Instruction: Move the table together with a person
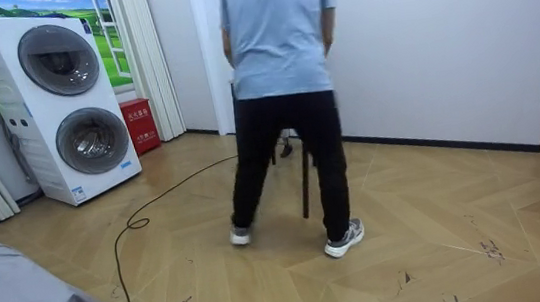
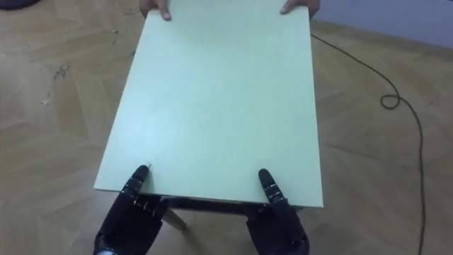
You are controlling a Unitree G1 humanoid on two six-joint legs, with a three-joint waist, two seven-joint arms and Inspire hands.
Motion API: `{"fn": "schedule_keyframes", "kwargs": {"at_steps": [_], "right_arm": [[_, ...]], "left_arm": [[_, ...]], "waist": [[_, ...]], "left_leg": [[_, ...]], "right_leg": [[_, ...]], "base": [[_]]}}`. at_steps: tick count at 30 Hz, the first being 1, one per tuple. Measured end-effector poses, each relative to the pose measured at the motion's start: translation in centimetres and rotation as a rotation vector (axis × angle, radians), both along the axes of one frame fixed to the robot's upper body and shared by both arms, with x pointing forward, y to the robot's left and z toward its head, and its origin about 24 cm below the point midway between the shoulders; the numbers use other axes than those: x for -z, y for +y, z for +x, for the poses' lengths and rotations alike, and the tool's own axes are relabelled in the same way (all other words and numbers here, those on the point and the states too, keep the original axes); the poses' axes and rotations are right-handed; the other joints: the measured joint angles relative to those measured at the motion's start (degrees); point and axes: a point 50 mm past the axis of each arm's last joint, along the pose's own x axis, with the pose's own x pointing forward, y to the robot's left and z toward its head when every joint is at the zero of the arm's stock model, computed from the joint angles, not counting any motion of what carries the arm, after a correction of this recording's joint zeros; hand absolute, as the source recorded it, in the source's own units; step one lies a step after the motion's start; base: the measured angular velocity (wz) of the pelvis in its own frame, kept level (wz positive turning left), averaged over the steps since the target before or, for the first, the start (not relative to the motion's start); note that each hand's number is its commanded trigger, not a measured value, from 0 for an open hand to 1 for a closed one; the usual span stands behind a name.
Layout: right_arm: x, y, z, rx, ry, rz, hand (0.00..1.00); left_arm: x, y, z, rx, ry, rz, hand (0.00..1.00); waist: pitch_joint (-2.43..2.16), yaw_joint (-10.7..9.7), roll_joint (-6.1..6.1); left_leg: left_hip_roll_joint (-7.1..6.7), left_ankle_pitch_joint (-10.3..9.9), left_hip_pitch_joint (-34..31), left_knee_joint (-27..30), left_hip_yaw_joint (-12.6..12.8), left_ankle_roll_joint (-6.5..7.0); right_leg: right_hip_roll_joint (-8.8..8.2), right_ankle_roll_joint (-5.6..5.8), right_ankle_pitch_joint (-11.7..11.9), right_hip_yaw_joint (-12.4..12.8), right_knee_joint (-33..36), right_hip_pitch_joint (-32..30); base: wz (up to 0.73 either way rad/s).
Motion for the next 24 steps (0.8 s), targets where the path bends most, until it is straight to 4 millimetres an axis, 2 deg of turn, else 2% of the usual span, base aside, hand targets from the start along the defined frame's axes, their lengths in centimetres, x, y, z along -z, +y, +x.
{"fn": "schedule_keyframes", "kwargs": {"at_steps": [5, 9, 11, 14, 17, 21, 23, 24], "right_arm": [[-0.6, 0.0, 1.2, -0.036, -0.046, -0.043, 1.00], [-0.8, 0.1, 1.6, -0.041, -0.060, -0.051, 1.00], [-0.9, 0.1, 1.6, -0.043, -0.066, -0.048, 1.00], [-0.9, 0.1, 1.6, -0.045, -0.066, -0.050, 1.00], [-0.9, 0.1, 1.6, -0.046, -0.066, -0.054, 1.00], [-0.8, 0.0, 1.4, -0.040, -0.060, -0.058, 1.00], [-0.9, -0.2, 1.5, -0.036, -0.065, -0.068, 1.00], [-1.0, -0.4, 1.6, -0.033, -0.072, -0.076, 1.00]], "left_arm": [[0.0, 0.1, -0.4, -0.023, -0.013, -0.028, 1.00], [0.0, 0.2, -0.5, -0.033, -0.026, -0.038, 1.00], [-0.1, 0.2, -0.5, -0.040, -0.035, -0.042, 1.00], [0.0, 0.2, -0.5, -0.041, -0.034, -0.047, 1.00], [0.0, 0.1, -0.5, -0.037, -0.033, -0.046, 1.00], [0.0, 0.1, -0.6, -0.034, -0.030, -0.048, 1.00], [0.0, -0.1, -0.5, -0.028, -0.030, -0.055, 1.00], [0.0, -0.3, -0.5, -0.022, -0.031, -0.062, 1.00]], "waist": [[0.03, 0.24, 0.25], [-0.05, 0.21, 0.56], [-0.05, 0.22, 1.06], [-0.34, 0.07, 1.93], [-0.40, -0.15, 2.26], [-0.32, -2.07, 2.70], [-0.31, -2.75, 3.15], [-0.38, -4.04, 3.67]], "left_leg": [[0.01, 0.09, -0.59, 0.20, -1.24, -0.12], [0.03, 0.17, -1.65, 0.75, -3.34, -0.24], [0.03, 0.17, -2.66, 1.43, -4.13, -0.25], [0.02, 0.17, -3.96, 2.40, -5.98, -0.25], [-0.15, 0.22, -5.01, 3.37, -7.60, -0.33], [-1.27, 1.65, -5.10, 2.65, -12.76, -0.88], [-1.46, 2.81, -5.61, 1.52, -12.96, -1.12], [-1.29, 3.96, -5.74, 0.51, -10.25, -1.05]], "right_leg": [[0.05, 0.07, 0.03, -0.19, -0.67, 0.45], [0.16, 0.08, 0.02, -0.49, -1.44, 0.85], [0.13, 0.09, 0.02, -1.23, -1.47, 0.78], [0.10, 0.08, 0.01, -2.30, -1.43, 0.86], [0.00, -0.05, -0.14, -4.64, -1.24, 1.27], [-0.14, -0.97, -0.84, -5.90, -0.71, 3.10], [-0.49, -0.99, -0.83, -8.01, -1.04, 3.64], [-0.98, -0.98, -0.83, -10.11, -1.75, 4.30]], "base": [[0.15], [0.27], [0.26], [0.31], [0.36], [0.64], [0.74], [0.78]]}}
